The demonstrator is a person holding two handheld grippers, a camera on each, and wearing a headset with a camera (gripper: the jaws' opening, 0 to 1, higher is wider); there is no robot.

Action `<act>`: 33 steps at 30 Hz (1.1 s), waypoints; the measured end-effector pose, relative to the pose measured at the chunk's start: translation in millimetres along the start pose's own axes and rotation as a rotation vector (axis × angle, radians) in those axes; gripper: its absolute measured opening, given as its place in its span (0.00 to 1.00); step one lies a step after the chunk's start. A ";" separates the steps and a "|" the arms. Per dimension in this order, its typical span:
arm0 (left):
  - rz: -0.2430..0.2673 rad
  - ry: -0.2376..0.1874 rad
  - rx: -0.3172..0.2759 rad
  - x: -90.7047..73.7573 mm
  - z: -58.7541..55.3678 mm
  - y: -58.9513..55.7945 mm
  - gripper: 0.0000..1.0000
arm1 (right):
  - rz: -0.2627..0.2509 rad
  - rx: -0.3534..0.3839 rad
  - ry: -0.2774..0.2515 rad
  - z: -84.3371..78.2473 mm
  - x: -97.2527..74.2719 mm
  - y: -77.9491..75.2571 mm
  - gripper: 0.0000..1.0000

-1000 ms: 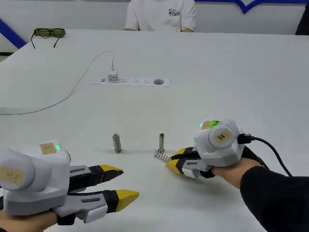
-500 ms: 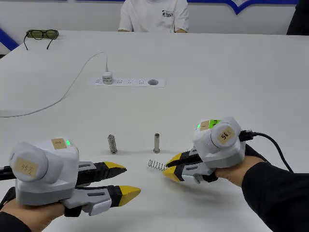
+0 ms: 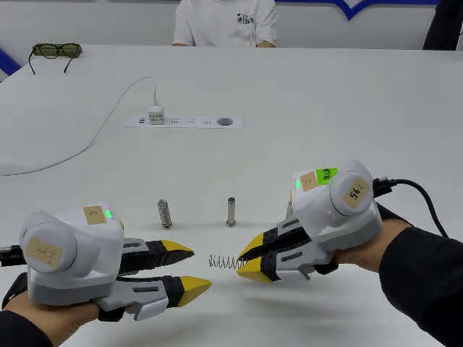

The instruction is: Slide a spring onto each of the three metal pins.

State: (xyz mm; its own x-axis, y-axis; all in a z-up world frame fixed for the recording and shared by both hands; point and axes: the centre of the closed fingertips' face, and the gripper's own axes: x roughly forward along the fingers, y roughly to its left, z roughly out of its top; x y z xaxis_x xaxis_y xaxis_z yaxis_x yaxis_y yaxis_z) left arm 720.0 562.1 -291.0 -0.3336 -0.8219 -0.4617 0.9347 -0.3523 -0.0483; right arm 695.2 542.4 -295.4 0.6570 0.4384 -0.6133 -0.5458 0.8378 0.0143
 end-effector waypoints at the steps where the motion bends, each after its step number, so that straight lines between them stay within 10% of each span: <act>1: -0.003 -0.001 0.004 0.1 0.6 -0.8 0.29 | 0.006 -0.004 -0.001 1.3 0.0 2.0 0.12; 33: -0.104 -0.002 0.106 -0.2 6.2 -26.9 0.12 | 0.106 -0.097 -0.009 20.6 -14.1 28.2 0.12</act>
State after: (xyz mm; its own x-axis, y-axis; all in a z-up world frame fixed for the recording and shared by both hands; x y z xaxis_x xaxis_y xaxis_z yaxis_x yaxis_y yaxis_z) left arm 694.2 569.0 -284.1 -0.4282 -0.7792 -0.4577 0.8768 -0.4808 -0.0020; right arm 681.3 566.5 -270.1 0.5977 0.5259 -0.6051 -0.6596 0.7516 0.0017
